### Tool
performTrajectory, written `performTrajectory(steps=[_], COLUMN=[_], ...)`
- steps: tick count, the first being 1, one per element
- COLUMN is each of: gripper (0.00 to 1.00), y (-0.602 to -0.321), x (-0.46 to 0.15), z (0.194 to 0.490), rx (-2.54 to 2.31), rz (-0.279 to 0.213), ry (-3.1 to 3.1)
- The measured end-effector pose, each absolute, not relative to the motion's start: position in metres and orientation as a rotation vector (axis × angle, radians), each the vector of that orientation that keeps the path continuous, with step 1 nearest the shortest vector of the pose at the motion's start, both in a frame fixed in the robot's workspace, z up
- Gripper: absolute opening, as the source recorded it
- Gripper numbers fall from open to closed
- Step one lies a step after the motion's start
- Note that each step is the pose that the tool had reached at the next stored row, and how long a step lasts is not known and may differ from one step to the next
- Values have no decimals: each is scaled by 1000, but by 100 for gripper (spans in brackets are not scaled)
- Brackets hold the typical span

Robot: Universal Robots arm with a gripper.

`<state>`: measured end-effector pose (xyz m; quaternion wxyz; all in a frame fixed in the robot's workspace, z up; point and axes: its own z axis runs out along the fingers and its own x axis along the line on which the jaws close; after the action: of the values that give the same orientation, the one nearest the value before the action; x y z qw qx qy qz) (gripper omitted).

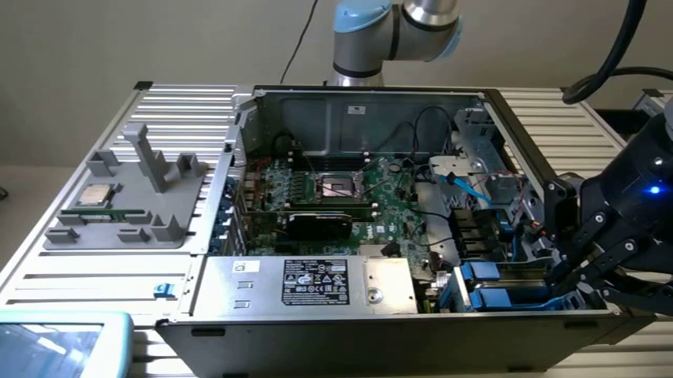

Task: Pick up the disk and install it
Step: 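Insert the first disk wire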

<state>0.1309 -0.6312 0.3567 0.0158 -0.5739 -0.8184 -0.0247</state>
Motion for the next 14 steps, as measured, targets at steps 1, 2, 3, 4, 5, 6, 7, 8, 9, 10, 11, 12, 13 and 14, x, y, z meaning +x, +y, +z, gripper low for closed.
performTrajectory(steps=[1, 2, 3, 4, 5, 6, 7, 8, 9, 10, 11, 12, 13, 14], gripper=[16, 16, 16, 16, 16, 16, 16, 16, 16, 16, 16, 16, 16, 16], y=[-631, -631, -631, -631, -631, -631, -631, -631, -631, -631, -631, -631, -631, -631], x=[131, 131, 131, 131, 131, 131, 131, 131, 131, 131, 131, 131, 131, 131], z=[357, 357, 357, 357, 357, 357, 357, 357, 357, 357, 357, 357, 357, 357], rx=[-1785, -1794, -1811, -1828, -1846, -1864, -1881, -1897, -1913, -1930, -1947, -1959, -1960, -1960], rz=[-77, -77, -77, -78, -78, -78, -79, -79, -79, -80, -80, -80, -80, -80], ry=[-2545, -2540, -2528, -2516, -2503, -2490, -2478, -2466, -2454, -2441, -2428, -2418, -2418, -2418])
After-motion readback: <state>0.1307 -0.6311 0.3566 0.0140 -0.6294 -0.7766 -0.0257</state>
